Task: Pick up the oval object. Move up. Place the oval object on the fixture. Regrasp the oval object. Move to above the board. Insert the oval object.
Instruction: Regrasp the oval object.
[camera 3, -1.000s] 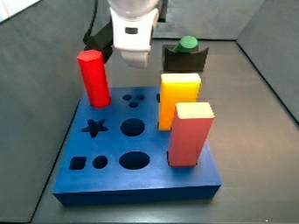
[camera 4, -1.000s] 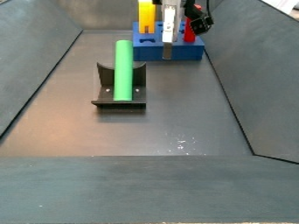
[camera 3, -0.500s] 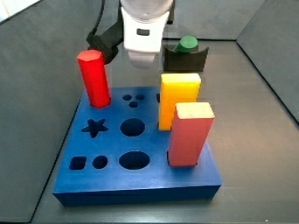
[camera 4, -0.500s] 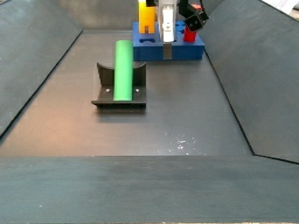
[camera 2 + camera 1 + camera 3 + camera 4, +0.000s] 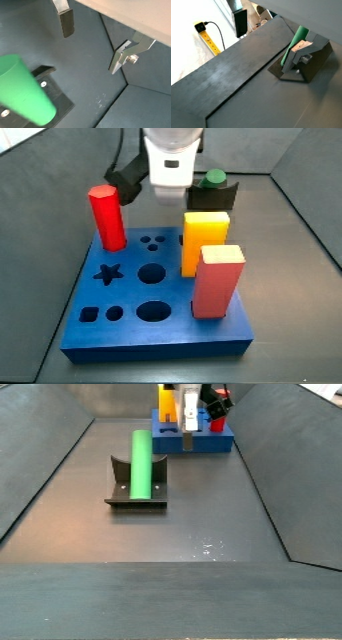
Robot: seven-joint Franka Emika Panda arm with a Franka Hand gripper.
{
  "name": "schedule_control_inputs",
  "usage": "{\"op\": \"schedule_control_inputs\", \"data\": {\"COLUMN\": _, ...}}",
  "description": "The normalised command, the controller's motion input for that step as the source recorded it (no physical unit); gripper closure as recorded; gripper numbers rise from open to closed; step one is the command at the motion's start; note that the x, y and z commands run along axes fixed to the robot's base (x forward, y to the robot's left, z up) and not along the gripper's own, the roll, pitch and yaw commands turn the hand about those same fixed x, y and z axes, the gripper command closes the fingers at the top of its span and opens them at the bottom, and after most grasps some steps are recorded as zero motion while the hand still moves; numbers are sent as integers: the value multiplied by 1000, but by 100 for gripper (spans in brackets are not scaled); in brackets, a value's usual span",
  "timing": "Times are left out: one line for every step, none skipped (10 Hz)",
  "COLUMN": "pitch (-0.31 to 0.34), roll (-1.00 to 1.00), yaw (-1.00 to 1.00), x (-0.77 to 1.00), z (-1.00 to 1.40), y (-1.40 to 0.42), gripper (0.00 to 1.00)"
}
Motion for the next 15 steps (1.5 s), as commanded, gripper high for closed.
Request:
{"op": "schedule_control_inputs", "data": {"pitch": -117, "roll": 86, "yaw": 10, "x": 1000, "z": -31, "y": -12, "gripper": 0}}
{"op": "schedule_control_inputs", "data": {"pitch": -100, "roll": 92, "yaw": -17, "x": 1000, "z": -34, "y": -12, "gripper": 0}}
{"op": "schedule_control_inputs", "data": {"pitch": -66, "roll": 93, "yaw": -43, "x": 1000, "z": -34, "y": -9, "gripper": 0}}
{"op": "schedule_control_inputs", "data": {"pitch": -43, "roll": 90, "yaw": -54, "x": 1000, "z": -37, "y": -9, "gripper": 0}}
{"op": "schedule_control_inputs", "data": {"pitch": 3, "roll": 81, "yaw": -68, "x": 1000, "z": -40, "y": -6, "gripper": 0}}
{"op": "schedule_control_inputs", "data": {"pitch": 25, "roll": 76, "yaw": -70, "x": 1000, "z": -42, "y": -5, "gripper": 0}}
{"op": "schedule_control_inputs", "data": {"pitch": 66, "roll": 66, "yaw": -64, "x": 1000, "z": -42, "y": -4, "gripper": 0}}
{"op": "schedule_control_inputs", "data": {"pitch": 92, "roll": 62, "yaw": -54, "x": 908, "z": -40, "y": -1, "gripper": 0}}
{"op": "schedule_control_inputs", "data": {"pitch": 118, "roll": 61, "yaw": -31, "x": 783, "z": -34, "y": -2, "gripper": 0}}
{"op": "schedule_control_inputs", "data": {"pitch": 130, "roll": 66, "yaw": -11, "x": 696, "z": -34, "y": -2, "gripper": 0}}
{"op": "schedule_control_inputs", "data": {"pitch": 141, "roll": 74, "yaw": 19, "x": 579, "z": -31, "y": -6, "gripper": 0}}
{"op": "schedule_control_inputs", "data": {"pitch": 146, "roll": 78, "yaw": 31, "x": 523, "z": -26, "y": -8, "gripper": 0}}
{"op": "schedule_control_inputs", "data": {"pitch": 157, "roll": 85, "yaw": 54, "x": 417, "z": -25, "y": -10, "gripper": 0}}
{"op": "schedule_control_inputs", "data": {"pitch": 163, "roll": 89, "yaw": 70, "x": 343, "z": -21, "y": -14, "gripper": 0}}
{"op": "schedule_control_inputs", "data": {"pitch": 171, "roll": 91, "yaw": 87, "x": 255, "z": -23, "y": -16, "gripper": 0}}
